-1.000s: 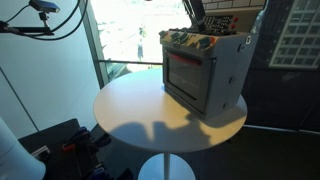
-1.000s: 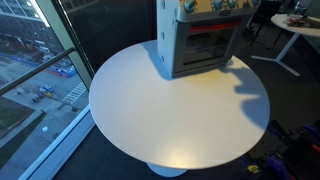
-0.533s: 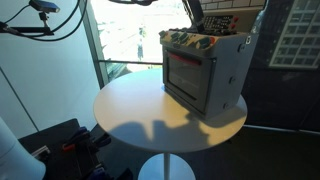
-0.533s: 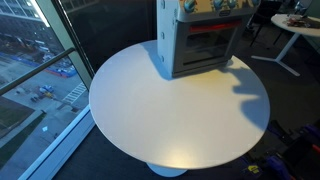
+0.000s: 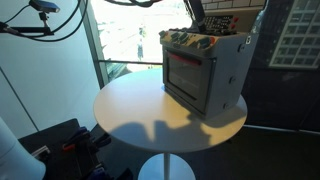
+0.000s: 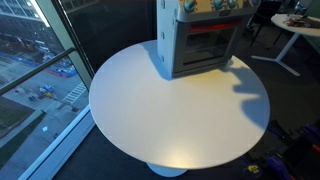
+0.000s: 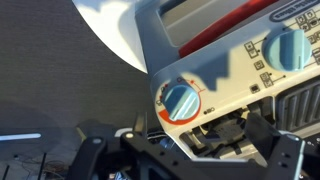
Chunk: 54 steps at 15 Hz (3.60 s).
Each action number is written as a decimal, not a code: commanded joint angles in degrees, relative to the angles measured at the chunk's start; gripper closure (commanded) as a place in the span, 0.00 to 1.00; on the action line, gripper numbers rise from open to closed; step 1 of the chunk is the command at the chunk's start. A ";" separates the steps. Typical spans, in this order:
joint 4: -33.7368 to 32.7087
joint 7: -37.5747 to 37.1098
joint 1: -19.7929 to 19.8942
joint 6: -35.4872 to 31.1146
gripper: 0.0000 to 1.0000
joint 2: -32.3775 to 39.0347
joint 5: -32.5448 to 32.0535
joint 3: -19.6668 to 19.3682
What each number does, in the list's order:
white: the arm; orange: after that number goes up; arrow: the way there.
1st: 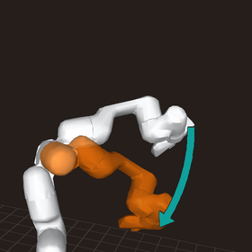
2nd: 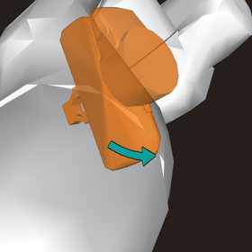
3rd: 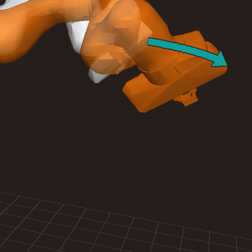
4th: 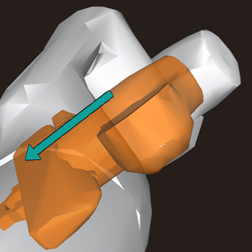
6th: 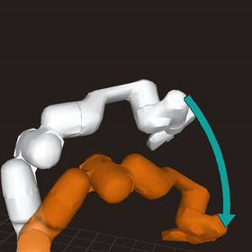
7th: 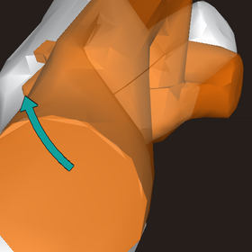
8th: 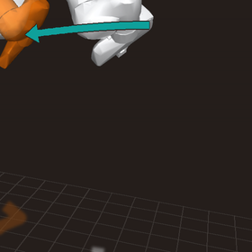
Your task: Turn the third knob from the left to the right and then turn the knob on the right to the left
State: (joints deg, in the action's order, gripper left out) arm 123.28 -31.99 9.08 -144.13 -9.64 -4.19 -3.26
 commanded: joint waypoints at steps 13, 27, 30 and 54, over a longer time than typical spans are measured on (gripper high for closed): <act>3.58 -10.38 2.51 -5.20 0.13 0.77 -1.19 -0.28; 3.92 -10.14 1.58 -7.82 0.24 1.53 0.86 -0.41; 4.21 -9.71 1.10 -8.76 0.22 1.71 1.79 -0.42; 4.23 -5.96 0.58 -9.89 0.95 1.88 1.39 -0.54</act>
State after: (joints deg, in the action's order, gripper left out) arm 127.60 -40.42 9.65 -153.86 -7.63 -2.24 -3.53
